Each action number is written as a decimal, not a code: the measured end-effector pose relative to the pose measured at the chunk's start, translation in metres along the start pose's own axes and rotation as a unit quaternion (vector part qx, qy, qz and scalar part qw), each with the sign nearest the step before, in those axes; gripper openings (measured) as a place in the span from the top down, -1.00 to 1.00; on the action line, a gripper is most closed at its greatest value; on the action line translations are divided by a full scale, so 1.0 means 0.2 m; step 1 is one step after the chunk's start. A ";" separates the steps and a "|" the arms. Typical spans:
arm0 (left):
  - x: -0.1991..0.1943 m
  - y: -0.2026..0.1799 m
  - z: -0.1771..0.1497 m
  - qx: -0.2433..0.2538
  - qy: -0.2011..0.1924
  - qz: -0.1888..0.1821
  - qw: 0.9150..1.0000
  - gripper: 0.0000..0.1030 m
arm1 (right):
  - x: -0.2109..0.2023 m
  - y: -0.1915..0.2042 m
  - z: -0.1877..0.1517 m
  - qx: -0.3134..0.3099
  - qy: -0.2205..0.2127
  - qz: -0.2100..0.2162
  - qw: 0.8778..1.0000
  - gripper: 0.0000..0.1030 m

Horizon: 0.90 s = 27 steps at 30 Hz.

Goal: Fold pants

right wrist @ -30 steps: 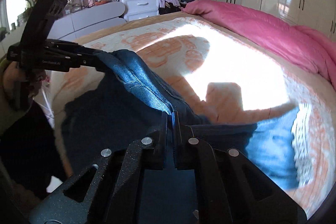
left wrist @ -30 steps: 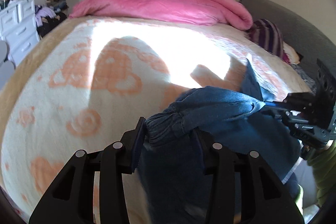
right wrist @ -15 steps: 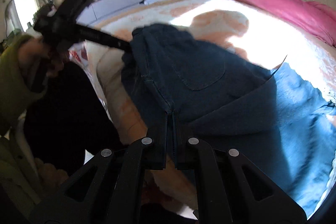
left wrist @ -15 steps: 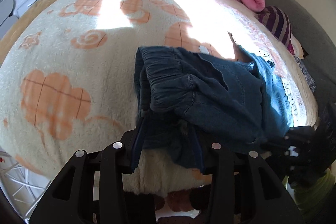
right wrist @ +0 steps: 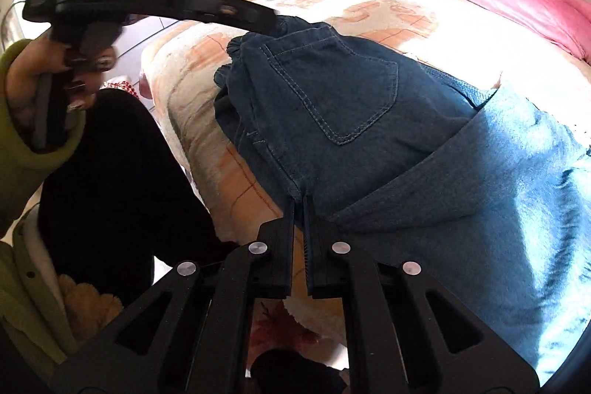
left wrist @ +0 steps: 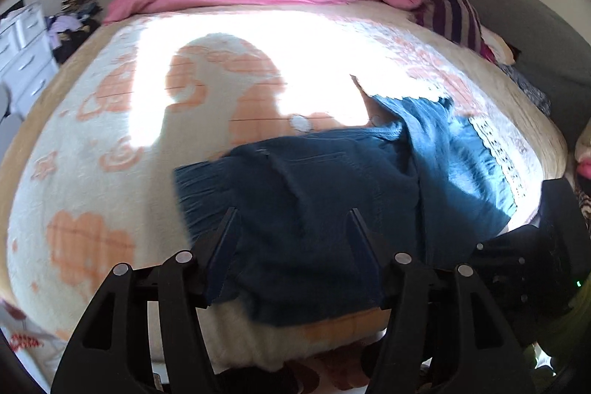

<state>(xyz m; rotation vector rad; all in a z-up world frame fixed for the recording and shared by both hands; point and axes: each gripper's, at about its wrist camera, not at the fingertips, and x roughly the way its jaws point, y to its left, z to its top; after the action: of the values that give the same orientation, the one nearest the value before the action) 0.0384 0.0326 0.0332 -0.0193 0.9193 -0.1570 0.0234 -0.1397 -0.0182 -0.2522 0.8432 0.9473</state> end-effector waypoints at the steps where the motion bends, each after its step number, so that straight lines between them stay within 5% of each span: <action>1: 0.06 -0.02 0.00 0.011 0.018 0.005 1.000 -0.13 | 0.00 -0.01 0.00 0.004 0.002 0.000 1.000 0.96; 6: 0.22 -0.02 -0.06 0.031 0.066 0.031 0.997 -0.13 | -0.08 -0.01 0.00 0.012 0.000 0.009 1.000 0.93; 12: 0.23 -0.03 -0.08 0.041 0.062 0.038 0.996 -0.13 | -0.13 -0.05 0.13 0.025 -0.042 -0.001 0.999 0.65; 18: 0.23 -0.04 -0.08 0.039 0.061 0.036 0.997 -0.13 | 0.13 -0.09 0.11 0.042 0.058 -0.034 0.997 0.57; 27: 0.20 -0.05 -0.06 0.036 0.054 0.034 0.997 -0.14 | -0.09 -0.18 0.12 0.063 0.002 -0.047 0.997 0.36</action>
<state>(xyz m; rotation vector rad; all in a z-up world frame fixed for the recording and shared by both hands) 0.0513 0.0178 -0.0041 0.0868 1.0205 -0.1287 0.0590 -0.1586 0.0058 -0.1838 0.8837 0.8036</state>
